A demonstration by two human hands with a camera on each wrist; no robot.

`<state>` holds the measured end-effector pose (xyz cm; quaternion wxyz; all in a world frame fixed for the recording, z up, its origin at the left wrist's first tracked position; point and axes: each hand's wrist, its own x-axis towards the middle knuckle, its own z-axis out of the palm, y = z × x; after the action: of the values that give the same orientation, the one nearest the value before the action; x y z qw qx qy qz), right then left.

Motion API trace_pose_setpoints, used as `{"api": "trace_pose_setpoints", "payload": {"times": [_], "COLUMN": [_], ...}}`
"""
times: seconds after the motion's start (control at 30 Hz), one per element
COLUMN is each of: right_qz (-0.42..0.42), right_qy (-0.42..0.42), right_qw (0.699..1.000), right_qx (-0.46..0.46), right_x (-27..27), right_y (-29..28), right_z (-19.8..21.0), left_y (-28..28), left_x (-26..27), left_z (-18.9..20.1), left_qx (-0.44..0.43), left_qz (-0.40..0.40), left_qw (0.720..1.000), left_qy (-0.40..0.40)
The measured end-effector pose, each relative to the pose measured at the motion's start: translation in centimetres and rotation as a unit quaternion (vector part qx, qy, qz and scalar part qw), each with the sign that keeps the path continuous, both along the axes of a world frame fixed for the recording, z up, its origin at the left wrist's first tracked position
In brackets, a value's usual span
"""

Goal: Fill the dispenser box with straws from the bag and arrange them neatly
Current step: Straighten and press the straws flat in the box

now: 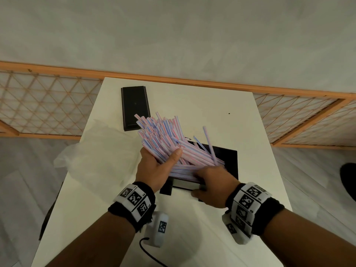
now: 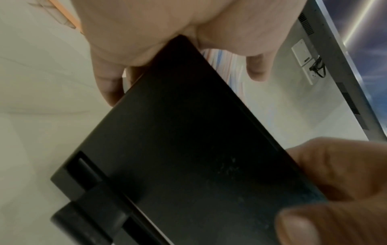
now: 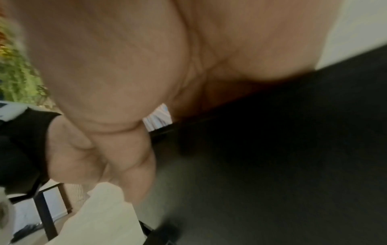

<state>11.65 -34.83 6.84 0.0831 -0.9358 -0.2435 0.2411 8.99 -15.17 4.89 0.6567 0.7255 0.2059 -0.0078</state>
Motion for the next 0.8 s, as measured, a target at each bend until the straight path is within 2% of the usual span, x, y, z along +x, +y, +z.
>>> {"api": "trace_pose_setpoints", "payload": {"times": [0.2,0.37,0.47,0.57,0.8], "right_qz": [0.004,0.017,0.014,0.015,-0.037], "right_qy": [0.070,0.094,0.122,0.094,0.117], "right_qw": [0.997,0.988,0.988,0.990,0.990], "right_qx": [-0.032,-0.124,-0.091,-0.105,-0.065], "right_x": [1.2,1.8,1.6,1.5,1.1], "right_y": [1.7,2.9,2.8,2.4,2.9], "right_z": [0.3,0.5,-0.2,-0.8,-0.7], "left_y": [0.0,-0.1,-0.3,-0.2,-0.3], "left_x": [0.0,-0.1,-0.3,-0.5,-0.6], "left_z": [0.3,0.9,1.0,1.2,1.1], "left_qx": [-0.010,-0.044,-0.025,-0.015,-0.008], "left_qz": [0.004,0.037,0.039,0.033,0.040], "left_qw": [1.000,0.996,0.996,0.995,0.996], "left_qy": [0.022,0.075,0.082,0.089,0.083]}}
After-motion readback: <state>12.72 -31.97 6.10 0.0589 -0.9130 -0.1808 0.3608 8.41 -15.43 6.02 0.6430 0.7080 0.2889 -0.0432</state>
